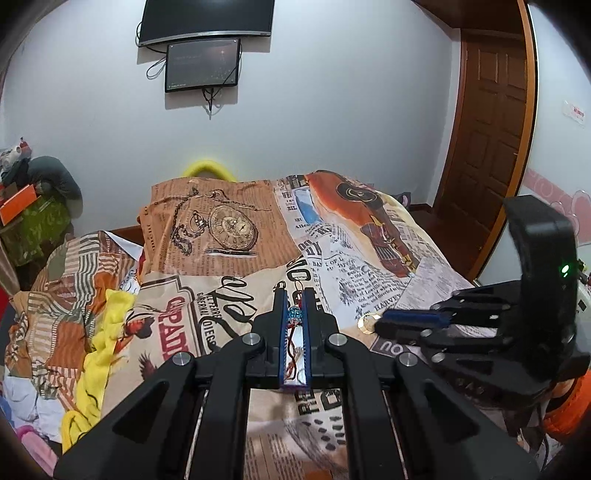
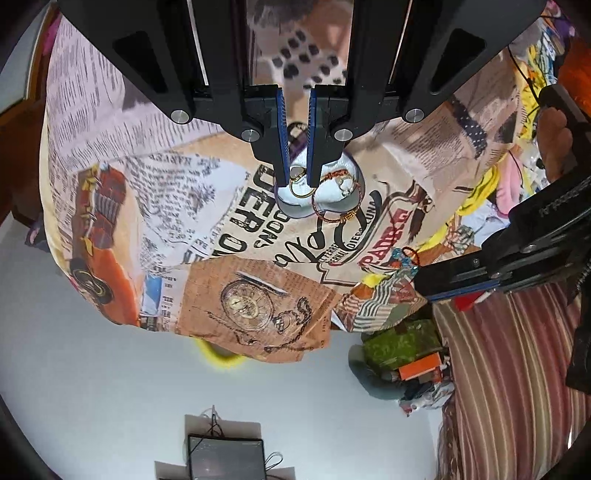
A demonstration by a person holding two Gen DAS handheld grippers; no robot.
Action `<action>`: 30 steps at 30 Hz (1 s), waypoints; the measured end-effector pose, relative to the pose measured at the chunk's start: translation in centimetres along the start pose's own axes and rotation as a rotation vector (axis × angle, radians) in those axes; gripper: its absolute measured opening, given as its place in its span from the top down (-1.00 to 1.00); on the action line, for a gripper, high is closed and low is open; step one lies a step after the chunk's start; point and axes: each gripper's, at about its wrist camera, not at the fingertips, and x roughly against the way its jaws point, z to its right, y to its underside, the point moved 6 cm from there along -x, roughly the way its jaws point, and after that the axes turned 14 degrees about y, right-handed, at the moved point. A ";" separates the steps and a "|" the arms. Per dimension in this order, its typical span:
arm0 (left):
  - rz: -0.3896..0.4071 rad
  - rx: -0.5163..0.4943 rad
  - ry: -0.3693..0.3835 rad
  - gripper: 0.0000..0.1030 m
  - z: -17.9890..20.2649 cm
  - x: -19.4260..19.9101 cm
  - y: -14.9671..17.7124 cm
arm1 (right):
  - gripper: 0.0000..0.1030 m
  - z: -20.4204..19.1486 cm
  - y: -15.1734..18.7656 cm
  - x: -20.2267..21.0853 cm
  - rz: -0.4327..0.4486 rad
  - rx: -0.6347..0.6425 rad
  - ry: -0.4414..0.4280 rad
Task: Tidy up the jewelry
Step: 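Carry bracelet and ring to the heart tin and open both tools inside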
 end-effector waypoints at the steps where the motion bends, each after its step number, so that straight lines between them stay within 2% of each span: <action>1: -0.001 0.000 -0.001 0.90 -0.1 -0.3 -0.1 | 0.84 -0.2 -0.1 -0.4 -0.005 0.008 -0.003; 10: -0.041 0.016 0.023 0.89 -2.0 -4.1 0.4 | 0.84 -2.1 -0.1 -4.0 -0.058 0.097 -0.003; 17: -0.128 0.071 0.040 0.90 -4.1 -7.4 3.0 | 0.84 -3.3 1.3 -6.4 -0.123 0.153 -0.010; 24: -0.245 0.121 0.092 0.90 -5.2 -10.2 5.9 | 0.84 -3.0 2.0 -7.7 -0.168 0.136 -0.022; 30: -0.271 0.124 0.096 0.90 -5.6 -10.6 6.8 | 0.84 -3.0 2.1 -8.1 -0.176 0.128 -0.026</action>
